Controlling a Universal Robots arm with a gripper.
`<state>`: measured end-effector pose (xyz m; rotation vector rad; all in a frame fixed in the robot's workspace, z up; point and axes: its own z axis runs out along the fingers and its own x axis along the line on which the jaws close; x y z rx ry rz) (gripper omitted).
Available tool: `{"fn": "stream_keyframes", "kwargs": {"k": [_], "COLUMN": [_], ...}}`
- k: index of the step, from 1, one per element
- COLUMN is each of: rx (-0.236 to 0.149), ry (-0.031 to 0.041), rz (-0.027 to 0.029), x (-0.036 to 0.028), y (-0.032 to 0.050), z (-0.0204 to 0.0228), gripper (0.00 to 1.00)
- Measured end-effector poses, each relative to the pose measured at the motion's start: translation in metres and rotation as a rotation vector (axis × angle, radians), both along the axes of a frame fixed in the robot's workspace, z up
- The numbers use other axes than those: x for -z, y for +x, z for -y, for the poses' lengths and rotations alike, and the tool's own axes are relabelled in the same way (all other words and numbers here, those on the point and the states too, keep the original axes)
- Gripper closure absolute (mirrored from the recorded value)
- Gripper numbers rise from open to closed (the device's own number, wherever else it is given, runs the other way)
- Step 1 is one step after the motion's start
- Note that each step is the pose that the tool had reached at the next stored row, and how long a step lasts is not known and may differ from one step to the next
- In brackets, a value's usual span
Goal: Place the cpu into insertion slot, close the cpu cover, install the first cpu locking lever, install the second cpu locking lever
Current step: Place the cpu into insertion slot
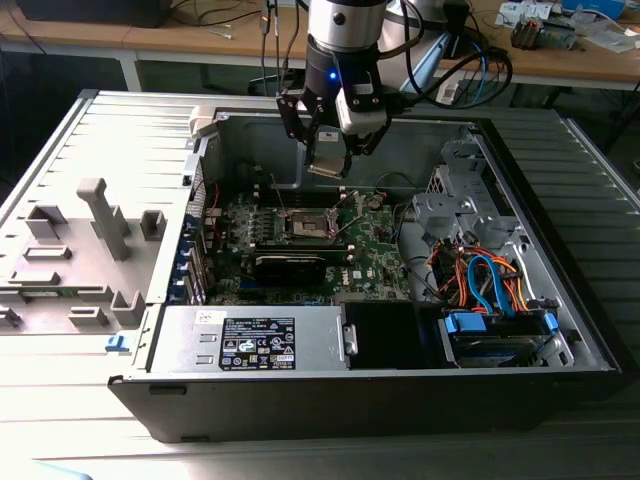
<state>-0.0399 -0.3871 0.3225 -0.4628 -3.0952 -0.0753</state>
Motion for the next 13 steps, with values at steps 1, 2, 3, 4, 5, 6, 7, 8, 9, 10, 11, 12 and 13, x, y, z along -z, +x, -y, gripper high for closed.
{"fn": "stream_keyframes", "kwargs": {"k": [1,2,3,4,5,6,7,8,9,10,11,12,13], "rx": [0.001,0.002,0.003,0.004,0.005,0.006,0.007,0.008,0.008,0.009,0.010,0.011,0.013], "ry": [0.0000,0.0000,0.0001,0.0000,0.0000,0.0001,0.0000,0.0000,0.0001,0.0000,0.0001,0.0000,0.0001], "rz": [0.0000,0.0000,0.0000,0.0000,0.0000,0.0000,0.0000,0.0000,0.0000,0.0000,0.0000,0.0000,0.0000], "x": [0.0000,0.0001,0.0001,0.0002,0.0002,0.0002,0.0002,0.0002,0.0003,0.0003,0.0003,0.0003,0.0004], "y": [0.0000,0.0000,0.0000,0.0000,0.0000,0.0000,0.0000,0.0000,0.0000,0.0000,0.0000,0.0000,0.0000], "z": [0.0000,0.0000,0.0000,0.0000,0.0000,0.0000,0.0000,0.0000,0.0000,0.0000,0.0000,0.0000,0.0000], "gripper": [0.45,0.45,0.45,0.45,0.45,0.45,0.45,0.45,0.45,0.45,0.45,0.45,0.45]}}
